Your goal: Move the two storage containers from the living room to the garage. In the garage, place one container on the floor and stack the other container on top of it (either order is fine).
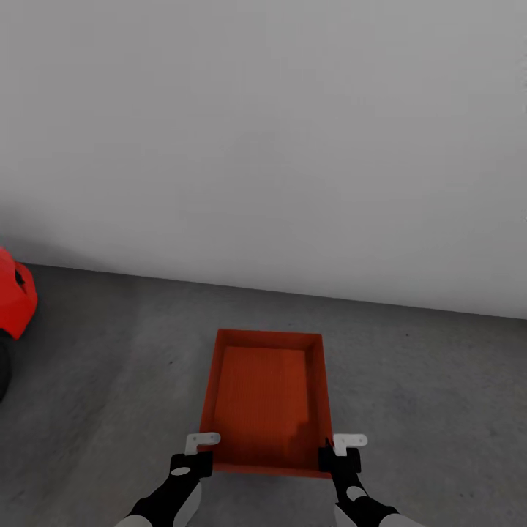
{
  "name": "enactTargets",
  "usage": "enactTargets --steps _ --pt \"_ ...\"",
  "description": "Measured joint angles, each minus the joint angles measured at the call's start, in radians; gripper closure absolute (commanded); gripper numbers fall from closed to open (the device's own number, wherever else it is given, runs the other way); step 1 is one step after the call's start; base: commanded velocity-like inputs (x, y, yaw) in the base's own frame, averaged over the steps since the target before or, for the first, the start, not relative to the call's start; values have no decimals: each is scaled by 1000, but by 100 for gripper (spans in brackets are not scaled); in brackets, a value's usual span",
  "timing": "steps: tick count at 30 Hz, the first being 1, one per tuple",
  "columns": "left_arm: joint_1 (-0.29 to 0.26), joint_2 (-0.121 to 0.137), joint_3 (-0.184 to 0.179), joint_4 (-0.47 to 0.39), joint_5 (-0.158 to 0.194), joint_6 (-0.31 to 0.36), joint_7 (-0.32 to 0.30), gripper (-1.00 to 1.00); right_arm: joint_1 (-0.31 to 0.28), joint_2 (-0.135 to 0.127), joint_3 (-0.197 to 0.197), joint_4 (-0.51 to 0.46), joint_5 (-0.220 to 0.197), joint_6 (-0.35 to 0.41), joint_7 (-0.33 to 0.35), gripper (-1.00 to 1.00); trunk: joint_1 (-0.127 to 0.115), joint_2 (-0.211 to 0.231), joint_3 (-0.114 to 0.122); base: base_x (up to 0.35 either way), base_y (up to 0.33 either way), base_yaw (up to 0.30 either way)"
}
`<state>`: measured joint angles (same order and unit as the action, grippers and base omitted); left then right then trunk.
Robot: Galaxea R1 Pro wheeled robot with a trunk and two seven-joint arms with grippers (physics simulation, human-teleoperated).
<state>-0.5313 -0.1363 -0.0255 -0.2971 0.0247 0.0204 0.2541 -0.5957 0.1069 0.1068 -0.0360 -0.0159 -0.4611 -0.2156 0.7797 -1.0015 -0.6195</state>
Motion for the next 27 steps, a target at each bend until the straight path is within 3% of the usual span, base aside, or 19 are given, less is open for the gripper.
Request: enactTargets --steps 27 --pt "0 0 0 0 1 0 0 100 0 -1 -4 -5 6 5 2 100 0 0 0 -7 27 0"
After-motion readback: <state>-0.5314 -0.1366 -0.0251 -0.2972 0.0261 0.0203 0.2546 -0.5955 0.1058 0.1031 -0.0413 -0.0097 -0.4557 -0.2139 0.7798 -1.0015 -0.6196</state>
